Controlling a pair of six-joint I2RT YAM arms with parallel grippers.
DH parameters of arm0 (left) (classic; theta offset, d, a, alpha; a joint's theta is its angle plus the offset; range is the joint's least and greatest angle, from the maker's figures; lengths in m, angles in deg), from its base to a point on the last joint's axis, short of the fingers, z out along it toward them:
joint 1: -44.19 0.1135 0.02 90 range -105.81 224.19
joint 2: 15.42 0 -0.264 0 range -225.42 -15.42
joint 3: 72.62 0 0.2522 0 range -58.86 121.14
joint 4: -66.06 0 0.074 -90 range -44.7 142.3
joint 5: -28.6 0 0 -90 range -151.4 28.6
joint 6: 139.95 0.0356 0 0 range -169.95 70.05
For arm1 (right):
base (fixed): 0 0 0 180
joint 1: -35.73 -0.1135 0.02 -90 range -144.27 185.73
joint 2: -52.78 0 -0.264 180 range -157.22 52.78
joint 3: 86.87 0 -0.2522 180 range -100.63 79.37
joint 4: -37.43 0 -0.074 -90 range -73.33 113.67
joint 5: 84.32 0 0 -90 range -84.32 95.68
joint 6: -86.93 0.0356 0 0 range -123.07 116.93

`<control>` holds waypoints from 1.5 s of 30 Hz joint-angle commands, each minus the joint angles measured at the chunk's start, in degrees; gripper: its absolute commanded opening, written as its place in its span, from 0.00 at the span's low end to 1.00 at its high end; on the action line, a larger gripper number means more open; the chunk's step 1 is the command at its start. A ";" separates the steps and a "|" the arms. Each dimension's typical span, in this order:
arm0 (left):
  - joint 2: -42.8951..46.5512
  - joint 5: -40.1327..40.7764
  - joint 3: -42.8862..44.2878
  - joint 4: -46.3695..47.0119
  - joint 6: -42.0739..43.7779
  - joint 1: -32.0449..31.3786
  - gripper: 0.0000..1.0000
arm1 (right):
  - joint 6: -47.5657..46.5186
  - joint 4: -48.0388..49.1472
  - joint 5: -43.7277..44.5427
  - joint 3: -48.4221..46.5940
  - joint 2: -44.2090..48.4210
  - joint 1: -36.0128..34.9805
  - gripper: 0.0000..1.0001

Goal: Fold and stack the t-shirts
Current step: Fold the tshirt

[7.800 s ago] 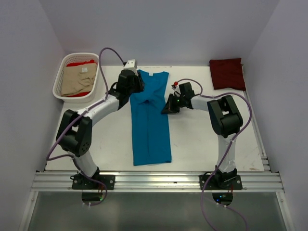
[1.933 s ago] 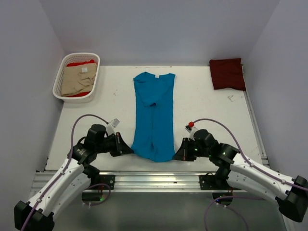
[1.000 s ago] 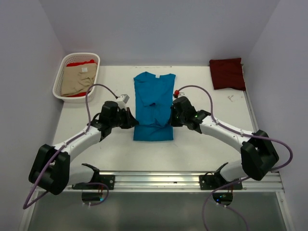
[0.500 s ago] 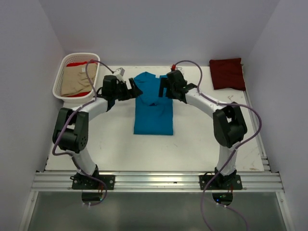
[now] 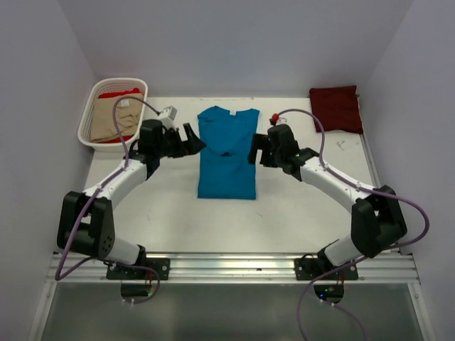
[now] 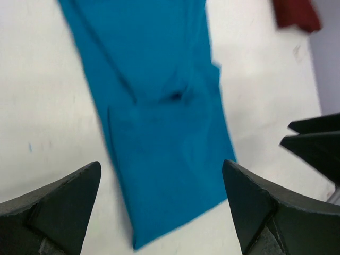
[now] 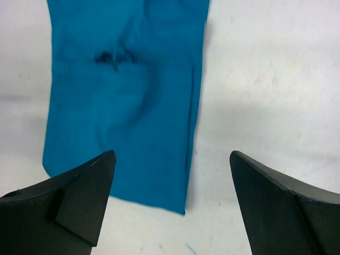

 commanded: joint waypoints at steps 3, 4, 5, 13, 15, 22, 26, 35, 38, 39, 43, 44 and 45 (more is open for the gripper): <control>6.50 -4.33 -13.59 -9.45 1.72 -0.91 1.00 | 6.23 3.50 -11.73 11.18 5.60 -0.26 0.89; 7.38 -6.17 -17.00 -8.92 1.46 -1.00 1.00 | 7.45 4.56 -14.18 14.24 6.31 -0.17 0.87; 8.87 -6.45 -18.26 -7.96 1.37 -1.00 1.00 | 8.16 6.57 -14.90 15.66 6.93 -0.17 0.83; 8.19 -18.04 -25.38 3.56 -0.91 -0.91 1.00 | 13.61 13.88 -22.20 24.46 7.20 -0.26 0.68; 5.29 -21.37 -26.26 7.86 -2.58 -0.83 1.00 | 15.19 17.74 -24.13 25.95 6.67 -0.08 0.65; -4.73 -22.36 -26.53 11.56 -3.99 -0.65 1.00 | 18.28 22.14 -22.73 29.48 4.39 0.01 0.64; -8.51 -20.43 -25.92 11.39 -3.12 -0.56 0.98 | 18.19 24.07 -21.50 29.74 2.37 0.01 0.60; -12.74 -17.71 -25.04 10.52 -1.63 -0.56 0.87 | 15.38 26.54 -18.52 27.98 -3.70 0.01 0.50; -12.12 -15.86 -25.04 8.49 -0.75 -0.56 0.86 | 14.41 25.40 -17.20 27.98 -2.65 -0.08 0.47; -11.86 -15.07 -25.21 8.31 -0.48 -0.65 0.85 | 13.89 24.96 -16.85 28.07 -2.30 0.01 0.44; -12.99 -14.53 -25.39 8.84 -0.30 -0.56 0.71 | 12.66 23.20 -15.70 28.07 -0.01 -0.08 0.23; -13.26 -14.71 -25.48 9.62 -0.48 -0.65 0.67 | 12.39 22.68 -15.52 28.07 0.69 -0.08 0.16; -13.70 -15.15 -25.56 10.15 -0.57 -0.65 0.61 | 12.21 22.41 -15.61 28.24 1.13 -0.08 0.09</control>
